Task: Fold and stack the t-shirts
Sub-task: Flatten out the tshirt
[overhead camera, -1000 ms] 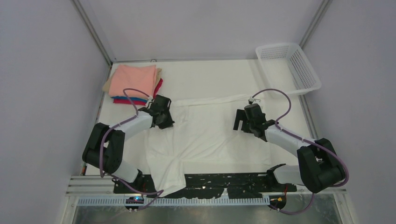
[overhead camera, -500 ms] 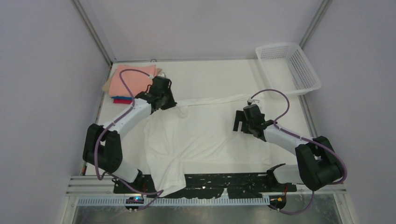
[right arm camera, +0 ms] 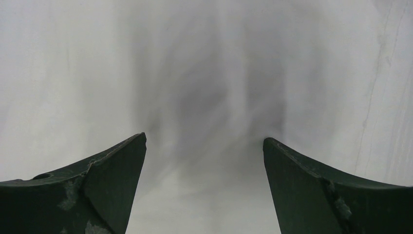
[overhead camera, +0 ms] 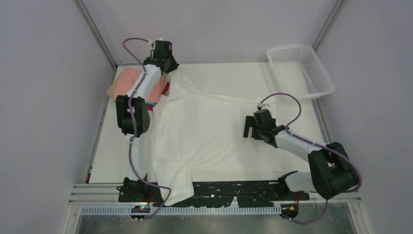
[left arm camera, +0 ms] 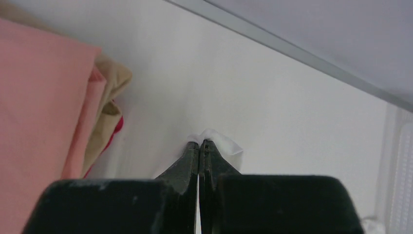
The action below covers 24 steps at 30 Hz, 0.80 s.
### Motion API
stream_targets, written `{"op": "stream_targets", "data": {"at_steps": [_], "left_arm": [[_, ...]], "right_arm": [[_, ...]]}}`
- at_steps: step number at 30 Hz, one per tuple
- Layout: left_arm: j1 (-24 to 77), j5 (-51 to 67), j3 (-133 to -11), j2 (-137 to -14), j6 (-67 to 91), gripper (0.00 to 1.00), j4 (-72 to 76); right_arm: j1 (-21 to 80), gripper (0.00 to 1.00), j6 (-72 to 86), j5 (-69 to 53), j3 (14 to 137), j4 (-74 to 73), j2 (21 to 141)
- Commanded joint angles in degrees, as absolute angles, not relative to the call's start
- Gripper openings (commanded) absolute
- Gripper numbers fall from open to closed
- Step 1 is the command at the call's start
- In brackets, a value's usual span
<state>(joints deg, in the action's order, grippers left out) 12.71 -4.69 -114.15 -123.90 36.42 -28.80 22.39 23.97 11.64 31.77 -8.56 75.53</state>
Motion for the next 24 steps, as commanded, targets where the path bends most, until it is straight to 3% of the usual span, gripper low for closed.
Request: {"op": "stream_targets", "data": {"at_steps": [1,2,3,4,5,6,15,24], "left_arm": [[11.3,-4.34,-128.23,-131.07,36.11,0.0,-28.43],[11.27,-4.16,-131.07,-132.82,35.81,0.0,-27.38],[11.25,-3.42,-134.31,-135.2,35.41,0.09,-26.58],[11.25,-2.57,-136.86,-136.6,35.2,0.29,-26.04],[11.25,-1.23,-138.65,-137.4,35.02,0.71,-24.66],[11.25,-0.34,-139.18,-137.57,34.68,0.98,-23.0],[11.14,2.44,-130.95,-127.17,33.58,1.0,-22.23],[13.38,1.24,-98.54,-101.9,29.47,1.0,-24.97]], "right_arm": [[22.46,0.95,24.01,11.16,30.59,-9.59,75.85],[22.49,0.95,24.13,11.16,30.41,-9.6,75.48],[22.45,0.95,24.25,10.57,30.32,-9.64,75.27],[22.49,0.95,24.25,10.29,29.93,-9.55,74.72],[22.54,0.95,24.48,9.91,29.73,-9.48,74.32],[22.51,0.95,24.54,9.75,29.3,-9.29,73.47],[22.54,0.95,25.12,10.37,27.28,-10.56,66.47],[22.48,0.95,25.32,13.81,30.5,-12.01,60.54]]}}
